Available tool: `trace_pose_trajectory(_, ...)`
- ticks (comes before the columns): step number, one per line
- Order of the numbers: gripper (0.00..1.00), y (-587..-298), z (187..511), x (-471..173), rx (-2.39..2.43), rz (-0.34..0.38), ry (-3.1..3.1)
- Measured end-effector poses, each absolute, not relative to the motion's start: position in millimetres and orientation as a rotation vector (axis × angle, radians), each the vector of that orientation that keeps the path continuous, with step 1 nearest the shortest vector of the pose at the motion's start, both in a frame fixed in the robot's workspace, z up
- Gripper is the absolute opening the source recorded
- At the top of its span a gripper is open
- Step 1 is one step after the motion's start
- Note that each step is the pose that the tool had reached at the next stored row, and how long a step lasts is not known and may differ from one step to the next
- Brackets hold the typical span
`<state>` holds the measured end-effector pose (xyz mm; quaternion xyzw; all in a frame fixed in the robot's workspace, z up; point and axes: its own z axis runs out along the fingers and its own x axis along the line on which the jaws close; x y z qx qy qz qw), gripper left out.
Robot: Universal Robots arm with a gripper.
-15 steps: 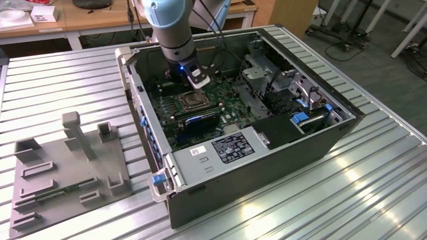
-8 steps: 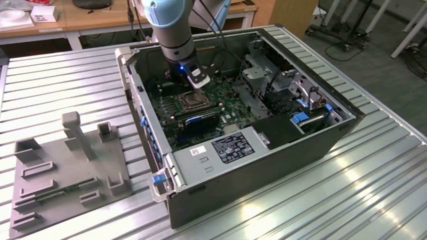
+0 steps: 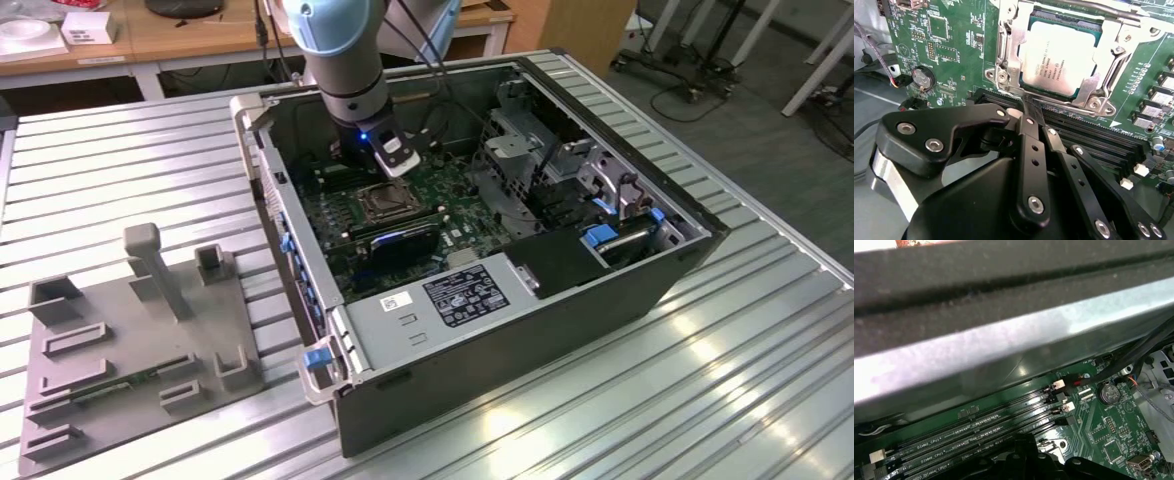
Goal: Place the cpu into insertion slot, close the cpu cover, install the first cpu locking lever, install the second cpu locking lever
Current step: 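Install the first cpu locking lever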
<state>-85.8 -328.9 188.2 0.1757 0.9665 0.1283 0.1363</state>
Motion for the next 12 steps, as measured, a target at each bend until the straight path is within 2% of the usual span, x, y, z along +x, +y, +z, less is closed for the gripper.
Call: trace_pose_trajectory(12, 0.11, -328.5, 187.3, -85.8, 0.508, 0.370, 2.798)
